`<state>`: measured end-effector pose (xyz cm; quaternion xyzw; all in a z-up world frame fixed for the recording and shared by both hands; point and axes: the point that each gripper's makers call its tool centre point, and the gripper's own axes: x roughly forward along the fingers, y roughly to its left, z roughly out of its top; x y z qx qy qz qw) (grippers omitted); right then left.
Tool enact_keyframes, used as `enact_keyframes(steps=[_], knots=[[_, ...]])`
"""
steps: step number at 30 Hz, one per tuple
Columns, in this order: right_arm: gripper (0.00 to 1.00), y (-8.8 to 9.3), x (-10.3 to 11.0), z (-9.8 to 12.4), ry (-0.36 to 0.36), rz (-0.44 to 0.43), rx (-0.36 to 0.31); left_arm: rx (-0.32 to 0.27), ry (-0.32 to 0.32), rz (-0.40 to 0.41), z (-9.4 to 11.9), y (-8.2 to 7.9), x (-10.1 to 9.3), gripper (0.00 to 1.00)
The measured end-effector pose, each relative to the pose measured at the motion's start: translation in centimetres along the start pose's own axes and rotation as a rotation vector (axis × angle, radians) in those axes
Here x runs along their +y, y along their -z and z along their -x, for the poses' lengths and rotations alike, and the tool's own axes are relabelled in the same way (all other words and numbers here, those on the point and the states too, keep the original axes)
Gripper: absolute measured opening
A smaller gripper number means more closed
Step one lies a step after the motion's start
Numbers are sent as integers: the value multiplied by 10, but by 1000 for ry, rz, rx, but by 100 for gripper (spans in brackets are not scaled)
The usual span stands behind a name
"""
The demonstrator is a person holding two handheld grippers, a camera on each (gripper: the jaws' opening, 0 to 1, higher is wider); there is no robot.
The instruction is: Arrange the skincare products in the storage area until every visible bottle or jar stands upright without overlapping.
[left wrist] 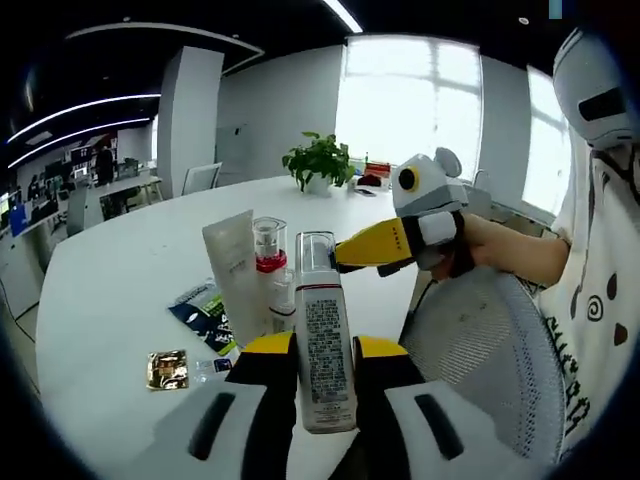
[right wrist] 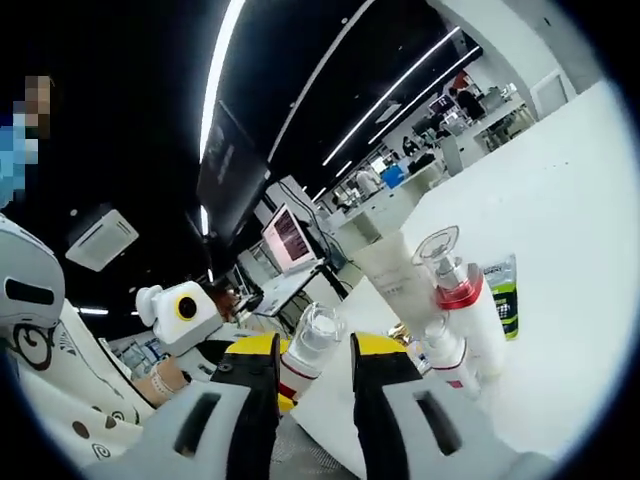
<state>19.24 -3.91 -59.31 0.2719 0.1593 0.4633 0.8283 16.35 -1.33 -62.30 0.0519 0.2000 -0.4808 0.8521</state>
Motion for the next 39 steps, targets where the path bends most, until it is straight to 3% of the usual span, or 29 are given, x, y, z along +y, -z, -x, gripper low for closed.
enact_keyframes(steps=[9,13,18,22,27,29,32,35,39], knots=[[24,-8,5,2,-28,-23,-43,-49,59,68,-1,-8,-6,16],[24,-12,11,2,-74,-62,-72,-97,122,165,1,-13,-13,16],[24,-12,15,1,-91,-56,-68,-90,145,180,0,-10,-17,16],[23,-9,15,0,-73,-8,-43,-56,121,127,-4,-3,-15,16],[22,-2,20,-6,-38,116,12,21,78,37,-11,8,-12,17],[21,0,22,-9,-23,158,31,49,66,-9,-8,13,1,17],[21,-1,24,-13,-10,211,41,81,45,-73,-16,11,-6,20],[21,-1,22,-15,10,272,60,115,9,-114,-18,12,0,23],[21,0,22,-17,18,326,79,133,18,-129,-24,11,-4,23]])
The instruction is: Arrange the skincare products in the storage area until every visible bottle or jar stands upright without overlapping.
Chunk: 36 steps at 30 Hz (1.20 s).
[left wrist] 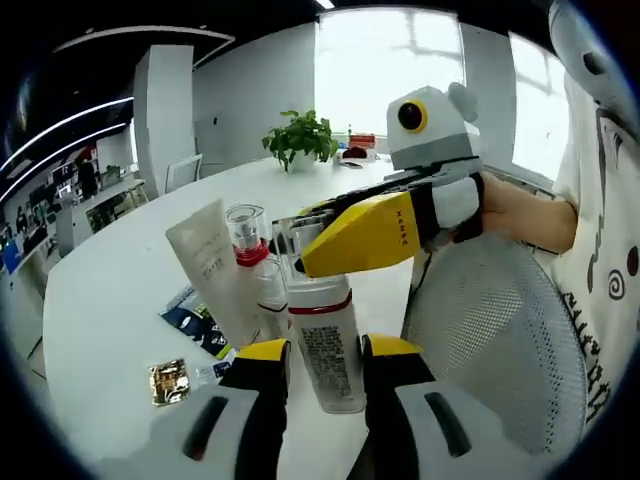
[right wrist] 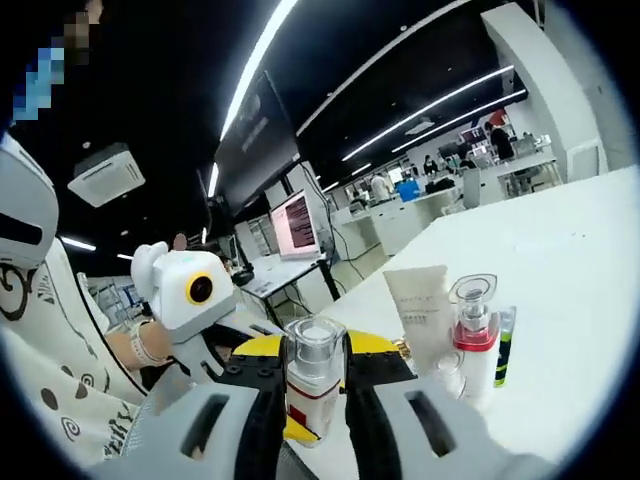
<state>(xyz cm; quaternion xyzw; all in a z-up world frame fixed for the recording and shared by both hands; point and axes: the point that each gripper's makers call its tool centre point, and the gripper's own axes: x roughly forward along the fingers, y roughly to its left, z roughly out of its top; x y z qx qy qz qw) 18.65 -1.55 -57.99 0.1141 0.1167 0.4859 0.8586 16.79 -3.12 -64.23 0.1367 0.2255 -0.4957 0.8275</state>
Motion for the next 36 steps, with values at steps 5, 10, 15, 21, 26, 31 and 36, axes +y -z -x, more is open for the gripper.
enact_keyframes(steps=[5,10,15,21,26,31,36], knots=[[21,5,2,-5,16,94,42,45,-16,-36,-5,5,3,23],[21,13,3,-12,24,162,90,108,-25,-97,-8,16,10,23],[21,16,1,-16,36,205,125,126,-29,-111,-11,20,16,20],[22,20,-7,-19,53,206,160,132,-37,-105,-16,24,24,19],[22,19,-15,-18,69,210,178,121,-24,-59,-21,23,31,18],[22,13,-20,-15,65,167,160,98,-26,-49,-26,18,33,17],[26,12,-27,-9,81,180,158,91,-19,-30,-32,20,37,17]])
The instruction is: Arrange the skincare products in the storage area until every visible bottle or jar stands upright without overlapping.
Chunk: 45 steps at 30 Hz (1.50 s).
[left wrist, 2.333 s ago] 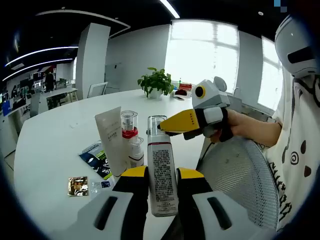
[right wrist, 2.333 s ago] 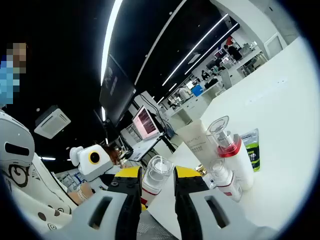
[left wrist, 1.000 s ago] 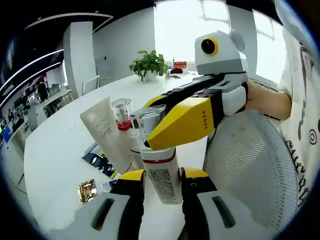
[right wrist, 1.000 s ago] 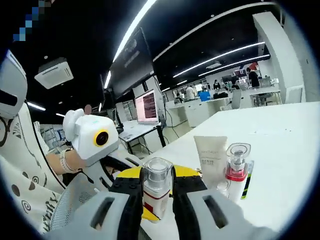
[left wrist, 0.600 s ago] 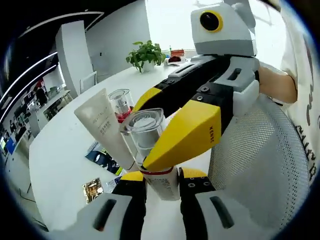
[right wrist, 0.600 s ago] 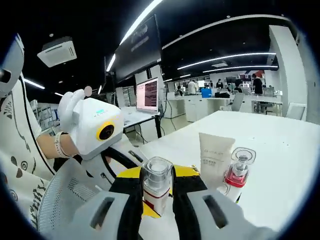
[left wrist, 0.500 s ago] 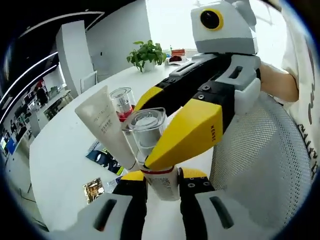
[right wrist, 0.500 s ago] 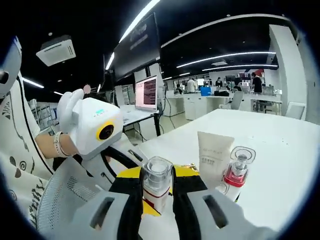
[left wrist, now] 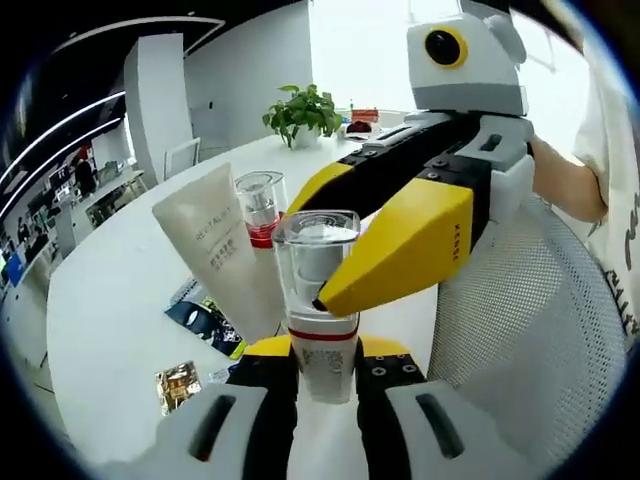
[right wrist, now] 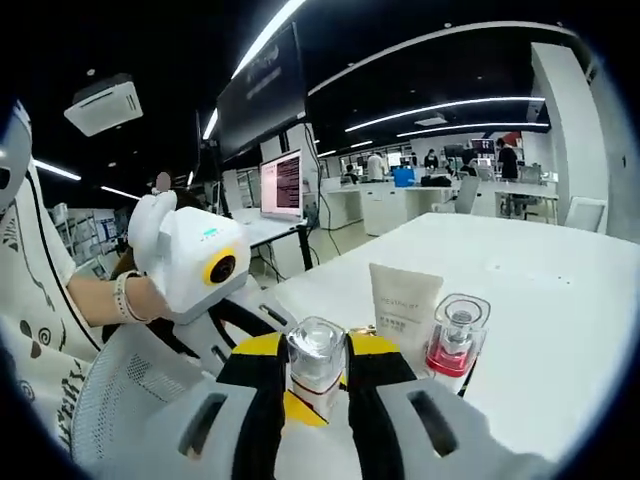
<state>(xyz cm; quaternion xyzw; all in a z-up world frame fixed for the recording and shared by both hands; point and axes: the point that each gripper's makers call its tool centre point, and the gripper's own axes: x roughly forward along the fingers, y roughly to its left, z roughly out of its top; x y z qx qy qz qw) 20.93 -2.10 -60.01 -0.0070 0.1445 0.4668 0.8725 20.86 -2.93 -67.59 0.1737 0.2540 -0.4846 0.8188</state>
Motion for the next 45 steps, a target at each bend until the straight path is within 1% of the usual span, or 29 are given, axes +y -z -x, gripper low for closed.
enact_keyframes(steps=[2,5,8,11,14,15,17,18,22,26,29,32,38,45], knots=[[27,7,-6,2,9,-22,23,6,-1,6,-2,2,2,17],[26,9,-13,8,32,-24,20,18,-2,10,-8,6,5,17],[26,6,-20,14,41,-25,16,30,8,0,-13,6,7,17],[23,2,-28,22,43,-30,11,33,12,-9,-18,7,10,17],[24,4,-31,24,39,-25,29,31,18,-5,-19,10,10,17],[23,5,-31,24,37,-20,35,26,30,3,-19,11,6,17],[22,7,-30,22,35,-17,42,10,41,-2,-18,10,5,17],[22,9,-26,18,18,-20,53,7,52,2,-19,10,3,17],[23,16,-16,4,-18,12,90,-2,48,17,-20,10,4,17],[23,21,-15,-7,-23,53,124,-27,56,22,-17,9,7,17],[23,22,-15,-13,-32,61,128,-31,60,13,-18,9,5,17],[22,23,-12,-19,-46,66,131,-29,61,15,-19,10,5,17],[22,29,-11,-22,-33,87,131,-15,68,22,-21,17,5,17],[22,40,-10,-25,-19,100,148,20,69,2,-28,26,3,17]])
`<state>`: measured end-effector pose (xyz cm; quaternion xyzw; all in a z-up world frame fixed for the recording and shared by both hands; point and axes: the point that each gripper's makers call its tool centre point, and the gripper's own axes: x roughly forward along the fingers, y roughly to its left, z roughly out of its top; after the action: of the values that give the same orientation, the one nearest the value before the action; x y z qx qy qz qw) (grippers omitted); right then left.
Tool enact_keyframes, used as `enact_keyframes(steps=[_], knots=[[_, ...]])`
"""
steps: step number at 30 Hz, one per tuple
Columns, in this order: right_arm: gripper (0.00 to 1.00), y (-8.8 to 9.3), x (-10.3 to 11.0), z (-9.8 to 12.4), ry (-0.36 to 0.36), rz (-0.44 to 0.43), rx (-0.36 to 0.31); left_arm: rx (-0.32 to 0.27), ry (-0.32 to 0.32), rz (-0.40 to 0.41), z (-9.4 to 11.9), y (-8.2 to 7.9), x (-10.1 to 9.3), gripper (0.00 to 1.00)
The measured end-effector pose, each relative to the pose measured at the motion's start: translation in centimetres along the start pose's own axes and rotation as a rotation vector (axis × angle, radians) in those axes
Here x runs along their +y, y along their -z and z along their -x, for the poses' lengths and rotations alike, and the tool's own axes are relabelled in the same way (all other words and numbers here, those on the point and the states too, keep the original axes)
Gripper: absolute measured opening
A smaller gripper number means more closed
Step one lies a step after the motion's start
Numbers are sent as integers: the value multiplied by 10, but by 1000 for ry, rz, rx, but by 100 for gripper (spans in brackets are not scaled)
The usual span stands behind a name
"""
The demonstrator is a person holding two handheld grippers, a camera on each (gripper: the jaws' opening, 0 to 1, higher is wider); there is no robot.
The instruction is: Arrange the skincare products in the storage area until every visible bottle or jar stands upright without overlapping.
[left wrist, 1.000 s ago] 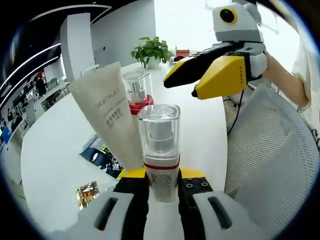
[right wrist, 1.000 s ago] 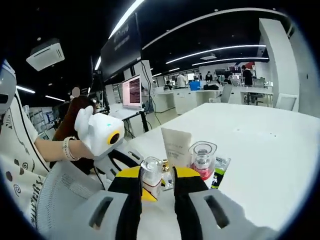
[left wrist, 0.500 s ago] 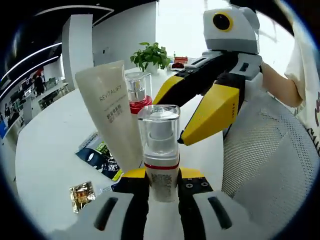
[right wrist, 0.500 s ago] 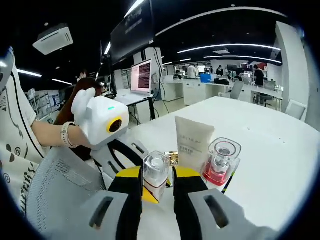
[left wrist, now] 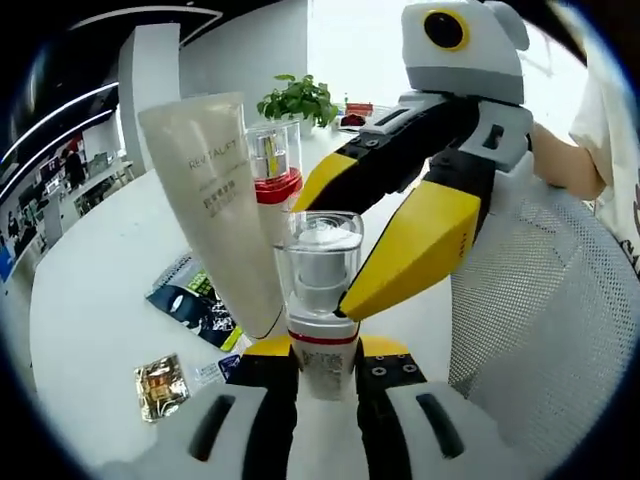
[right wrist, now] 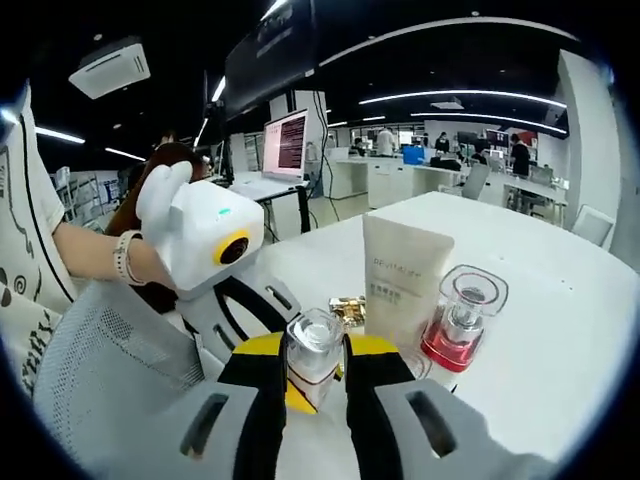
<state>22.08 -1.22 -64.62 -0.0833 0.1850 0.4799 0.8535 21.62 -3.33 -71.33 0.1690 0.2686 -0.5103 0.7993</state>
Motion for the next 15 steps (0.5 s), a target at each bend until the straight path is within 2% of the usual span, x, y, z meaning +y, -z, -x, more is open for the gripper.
enact_keyframes(steps=[9,15], knots=[[21,8,6,-8,-5,22,33,31,-16,-16,-7,16,6,18],[22,11,5,-8,-7,16,42,35,-15,-19,-6,18,8,18]])
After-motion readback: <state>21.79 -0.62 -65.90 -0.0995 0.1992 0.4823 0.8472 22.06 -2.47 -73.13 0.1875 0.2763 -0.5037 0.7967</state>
